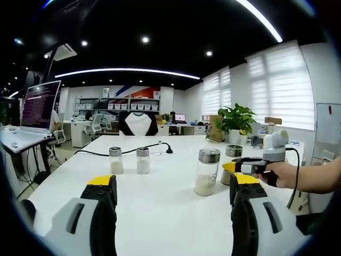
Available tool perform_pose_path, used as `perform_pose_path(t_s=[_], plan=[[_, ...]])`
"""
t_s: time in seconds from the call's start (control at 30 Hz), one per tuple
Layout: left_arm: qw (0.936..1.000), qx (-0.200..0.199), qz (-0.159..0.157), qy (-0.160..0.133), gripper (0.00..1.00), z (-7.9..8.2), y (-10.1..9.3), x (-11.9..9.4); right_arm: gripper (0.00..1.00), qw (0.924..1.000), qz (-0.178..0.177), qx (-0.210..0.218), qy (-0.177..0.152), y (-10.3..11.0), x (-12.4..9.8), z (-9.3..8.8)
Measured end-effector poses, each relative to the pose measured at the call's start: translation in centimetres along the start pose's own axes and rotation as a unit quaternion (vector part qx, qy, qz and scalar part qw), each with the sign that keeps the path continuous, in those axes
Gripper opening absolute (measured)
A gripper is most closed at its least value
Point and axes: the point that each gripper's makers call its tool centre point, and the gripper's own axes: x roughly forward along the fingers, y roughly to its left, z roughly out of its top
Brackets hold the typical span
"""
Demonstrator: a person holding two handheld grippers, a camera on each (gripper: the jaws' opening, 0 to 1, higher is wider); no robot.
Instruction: Rotate the seasoning bottle until the label or dispensing opening points toward the visible target arrow and the bottle remains upright within the marked orientation range
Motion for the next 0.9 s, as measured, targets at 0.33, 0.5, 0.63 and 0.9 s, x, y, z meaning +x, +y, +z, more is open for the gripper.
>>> perform_pose_path(t_s=[0.33,0.5,0.63,0.9], plan=[[1.0000,0.000,0.004,0.001,0.92,0.01,0.11,-0.16,0.39,1.0000,-0.001,-0.006,0.006,-0.09,0.01,-0.03],[1.0000,0.001,0.003,0.001,0.92,0.08,0.02,-0.20,0.39,0.9999,-0.001,-0.009,0.010,-0.09,-0.01,-0.07],[1.0000,0.001,0.002,0.000,0.92,0.14,-0.05,-0.19,0.38,0.9999,0.001,-0.012,0.009,-0.12,0.02,-0.07],[1.0000,0.000,0.002,0.001,0.92,0.13,-0.05,-0.17,0.38,0.9998,0.010,-0.017,0.010,-0.16,-0.09,-0.09]])
